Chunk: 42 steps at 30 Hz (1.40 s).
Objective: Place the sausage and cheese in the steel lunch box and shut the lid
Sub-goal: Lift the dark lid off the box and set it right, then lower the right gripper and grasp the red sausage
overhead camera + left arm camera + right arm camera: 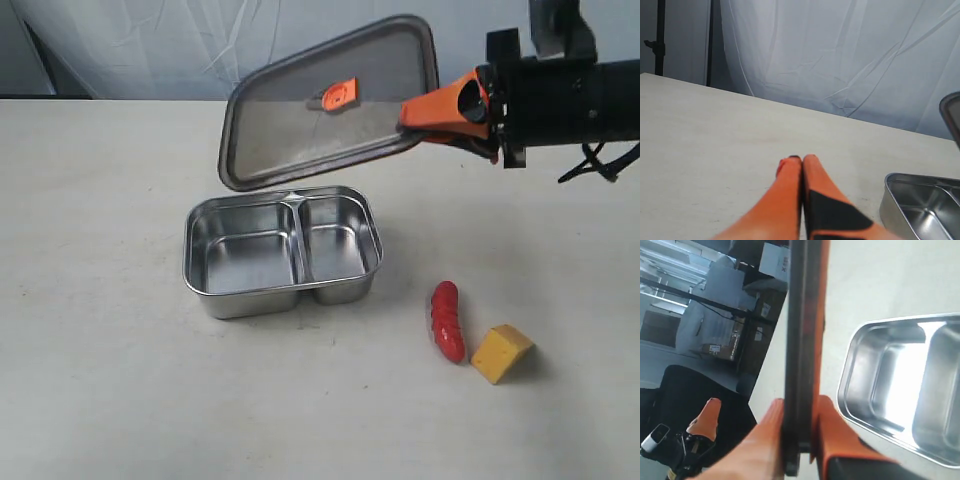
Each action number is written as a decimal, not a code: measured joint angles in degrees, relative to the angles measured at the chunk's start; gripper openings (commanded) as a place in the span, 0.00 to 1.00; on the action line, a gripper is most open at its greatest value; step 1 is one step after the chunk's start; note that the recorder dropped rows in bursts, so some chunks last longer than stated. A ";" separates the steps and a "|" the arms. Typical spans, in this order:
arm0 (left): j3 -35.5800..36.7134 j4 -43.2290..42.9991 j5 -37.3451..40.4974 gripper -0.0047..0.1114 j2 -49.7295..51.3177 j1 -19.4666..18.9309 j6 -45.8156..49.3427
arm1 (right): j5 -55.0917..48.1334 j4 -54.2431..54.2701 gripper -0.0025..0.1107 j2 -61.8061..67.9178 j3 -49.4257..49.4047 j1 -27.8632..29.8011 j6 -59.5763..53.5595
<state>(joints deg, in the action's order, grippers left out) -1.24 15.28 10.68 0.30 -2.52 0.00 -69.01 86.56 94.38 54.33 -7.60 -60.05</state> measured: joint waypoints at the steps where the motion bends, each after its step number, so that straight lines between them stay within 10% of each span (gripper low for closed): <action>1: 0.00 0.00 0.00 0.04 0.00 0.00 0.00 | 0.00 0.00 0.04 -1.51 0.00 0.16 -0.42; 6: 0.00 0.00 0.00 0.04 0.00 0.00 0.00 | 7.30 -12.52 0.03 -12.97 1.77 1.31 0.41; 14: 0.00 0.00 0.00 0.04 0.00 0.00 0.00 | 28.63 -84.88 0.01 -23.71 2.33 -3.70 43.11; 20: 0.00 0.00 0.00 0.04 0.00 0.00 0.00 | 21.86 -111.22 0.01 -22.25 2.33 -11.76 54.68; 32: 0.00 0.00 0.00 0.04 0.00 0.00 0.00 | 5.43 -117.56 0.01 -6.28 2.37 -20.41 62.20; 42: 0.00 0.00 0.00 0.04 0.00 0.00 0.00 | 16.93 -104.47 0.05 5.63 2.46 -20.41 64.43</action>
<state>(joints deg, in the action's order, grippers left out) -1.24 15.28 10.68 0.30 -2.52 0.00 -52.08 -17.91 100.01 56.79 -28.01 4.39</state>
